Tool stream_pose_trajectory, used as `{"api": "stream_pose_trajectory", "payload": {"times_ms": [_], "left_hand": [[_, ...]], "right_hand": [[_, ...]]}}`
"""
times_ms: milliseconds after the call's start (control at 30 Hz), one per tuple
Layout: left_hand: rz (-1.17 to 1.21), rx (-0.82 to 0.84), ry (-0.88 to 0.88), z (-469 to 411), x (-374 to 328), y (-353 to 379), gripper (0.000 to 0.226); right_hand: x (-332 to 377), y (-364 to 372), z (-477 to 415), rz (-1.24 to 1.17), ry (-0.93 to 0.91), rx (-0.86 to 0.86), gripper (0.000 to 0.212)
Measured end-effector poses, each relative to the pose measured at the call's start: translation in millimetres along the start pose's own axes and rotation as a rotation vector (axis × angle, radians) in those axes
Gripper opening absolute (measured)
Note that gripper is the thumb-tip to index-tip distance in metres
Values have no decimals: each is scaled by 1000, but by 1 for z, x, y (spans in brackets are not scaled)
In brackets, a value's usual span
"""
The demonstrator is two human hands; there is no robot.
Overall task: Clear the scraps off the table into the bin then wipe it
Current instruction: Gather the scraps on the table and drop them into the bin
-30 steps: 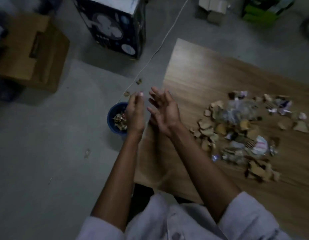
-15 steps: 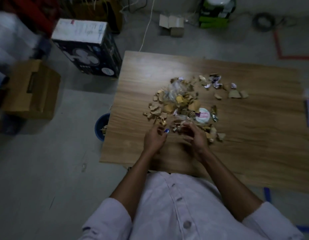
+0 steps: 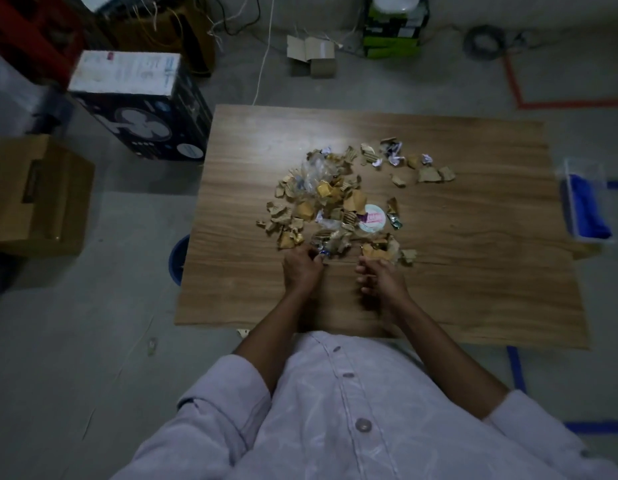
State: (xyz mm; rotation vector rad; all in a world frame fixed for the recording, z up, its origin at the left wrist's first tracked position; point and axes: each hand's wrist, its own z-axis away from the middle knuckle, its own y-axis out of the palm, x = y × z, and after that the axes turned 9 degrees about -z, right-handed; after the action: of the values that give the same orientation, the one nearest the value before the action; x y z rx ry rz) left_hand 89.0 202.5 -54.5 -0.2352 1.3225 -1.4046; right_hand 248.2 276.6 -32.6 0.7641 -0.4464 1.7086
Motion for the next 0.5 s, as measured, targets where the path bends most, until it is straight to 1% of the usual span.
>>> {"api": "stream_pose_trajectory", "payload": {"times_ms": [100, 200, 233, 267, 333, 400, 467, 500], "left_hand": [[33, 76, 105, 6, -9, 6, 16], [17, 131, 207, 9, -20, 10, 12], [21, 146, 228, 10, -24, 11, 13], [23, 157, 246, 10, -28, 12, 14], [14, 185, 287, 11, -37, 13, 14], [-14, 205, 348, 11, -44, 16, 12], [-12, 218, 362, 11, -50, 20, 10], [-1, 208, 355, 11, -52, 22, 10]], "right_hand": [[2, -16, -12, 28, -102, -107, 13], [7, -33, -19, 173, -241, -331, 14], [7, -38, -22, 205, -270, -401, 13], [7, -41, -23, 238, -274, -436, 13], [6, -44, -29, 320, -275, -446, 25], [9, -44, -29, 463, -227, -435, 38], [13, -44, -29, 566, -168, -410, 48], [15, -45, -31, 580, -147, -391, 50]]}}
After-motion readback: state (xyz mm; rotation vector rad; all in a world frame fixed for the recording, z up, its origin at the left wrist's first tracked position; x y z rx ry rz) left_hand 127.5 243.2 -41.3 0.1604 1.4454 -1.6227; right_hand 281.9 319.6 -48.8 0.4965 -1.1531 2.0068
